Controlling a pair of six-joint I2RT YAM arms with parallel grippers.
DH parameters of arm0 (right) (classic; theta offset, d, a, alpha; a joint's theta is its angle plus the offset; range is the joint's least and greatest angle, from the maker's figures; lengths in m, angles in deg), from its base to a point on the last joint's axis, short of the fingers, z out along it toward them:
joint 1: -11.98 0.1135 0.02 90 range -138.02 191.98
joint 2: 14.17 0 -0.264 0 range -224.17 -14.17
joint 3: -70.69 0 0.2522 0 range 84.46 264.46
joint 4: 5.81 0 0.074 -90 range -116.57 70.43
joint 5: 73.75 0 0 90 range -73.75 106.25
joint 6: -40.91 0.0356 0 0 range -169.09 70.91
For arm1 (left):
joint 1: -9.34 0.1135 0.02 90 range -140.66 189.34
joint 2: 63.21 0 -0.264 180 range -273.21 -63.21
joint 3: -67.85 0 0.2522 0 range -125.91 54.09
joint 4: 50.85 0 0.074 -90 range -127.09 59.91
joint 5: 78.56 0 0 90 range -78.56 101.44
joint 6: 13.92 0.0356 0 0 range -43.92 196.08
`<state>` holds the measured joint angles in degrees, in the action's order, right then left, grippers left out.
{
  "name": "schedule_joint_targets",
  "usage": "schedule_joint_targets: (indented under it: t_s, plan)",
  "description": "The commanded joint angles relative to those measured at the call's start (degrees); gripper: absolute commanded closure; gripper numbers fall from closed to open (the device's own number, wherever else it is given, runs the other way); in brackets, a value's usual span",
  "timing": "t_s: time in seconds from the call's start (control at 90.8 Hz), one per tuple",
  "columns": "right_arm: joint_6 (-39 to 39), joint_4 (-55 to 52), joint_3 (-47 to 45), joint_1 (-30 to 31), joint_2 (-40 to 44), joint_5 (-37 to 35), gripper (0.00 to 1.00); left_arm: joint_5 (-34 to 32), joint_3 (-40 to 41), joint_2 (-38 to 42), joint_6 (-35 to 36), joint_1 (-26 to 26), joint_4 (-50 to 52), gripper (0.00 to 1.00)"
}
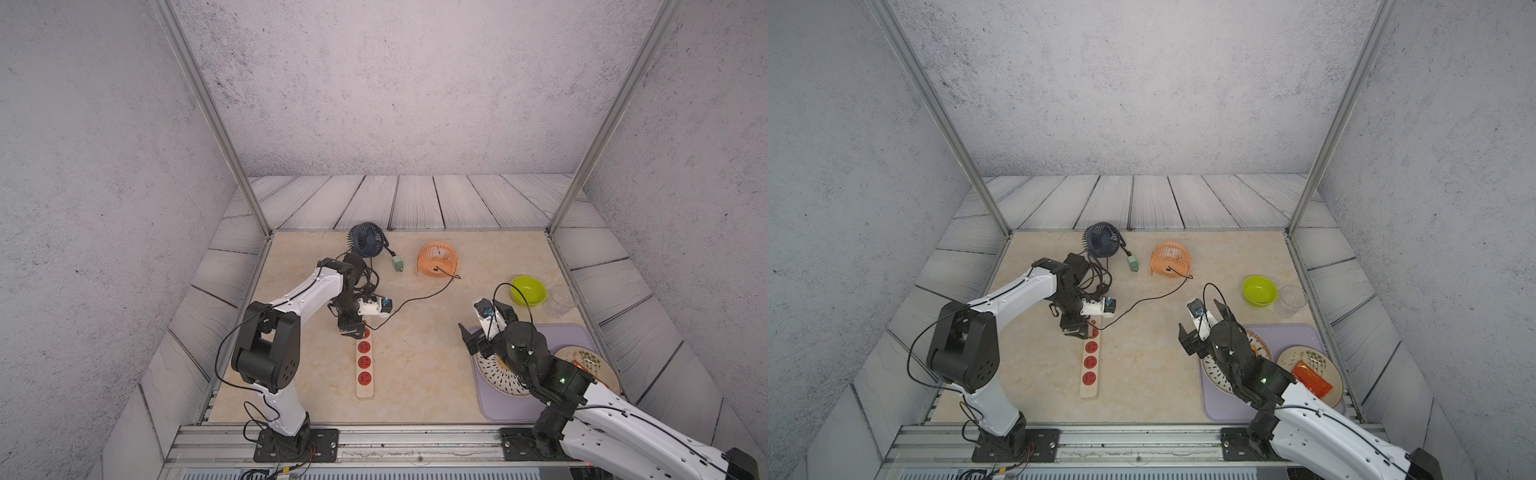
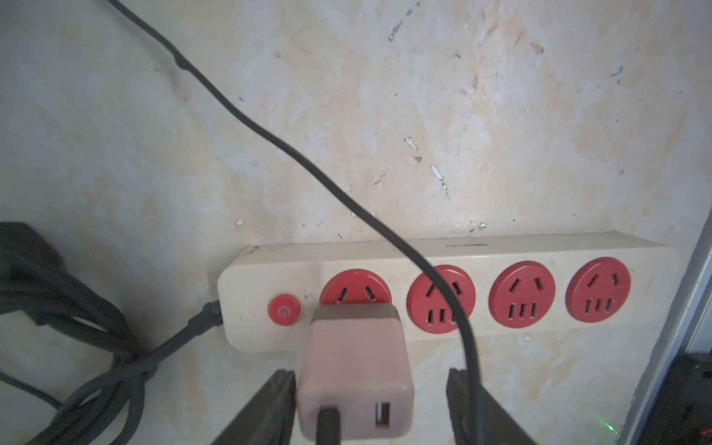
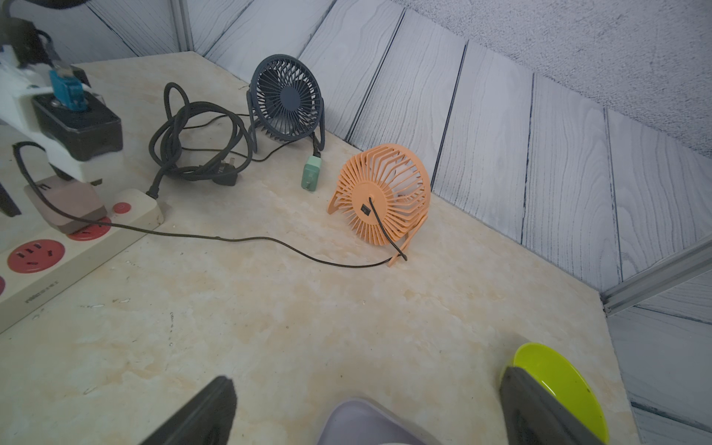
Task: Plug the desk fan into the power strip
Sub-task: Insert the plug into the socket.
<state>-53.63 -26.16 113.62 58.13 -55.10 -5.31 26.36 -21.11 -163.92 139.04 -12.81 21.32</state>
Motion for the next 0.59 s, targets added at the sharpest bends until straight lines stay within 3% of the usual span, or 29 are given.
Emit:
schedule_joint_targets:
  t_s: [0.0, 0.242, 0.583]
  plan:
    - [0.32, 0.55, -0.56, -0.18, 0.39, -0.03, 0.01, 1.95, -0.85, 0.65, 0.48, 0.0, 1.45, 0.32]
    - [0.34, 0.6, -0.52, -0.14, 0.32, -0.05, 0.01, 0.88, -0.05, 0.19, 0.67, -0.04, 1.31, 0.4]
    - [0.31, 0.88, -0.6, -0.17, 0.1, -0.03, 0.01, -1.48, -1.55, -3.77, -1.15, -1.0, 2.78, 0.85]
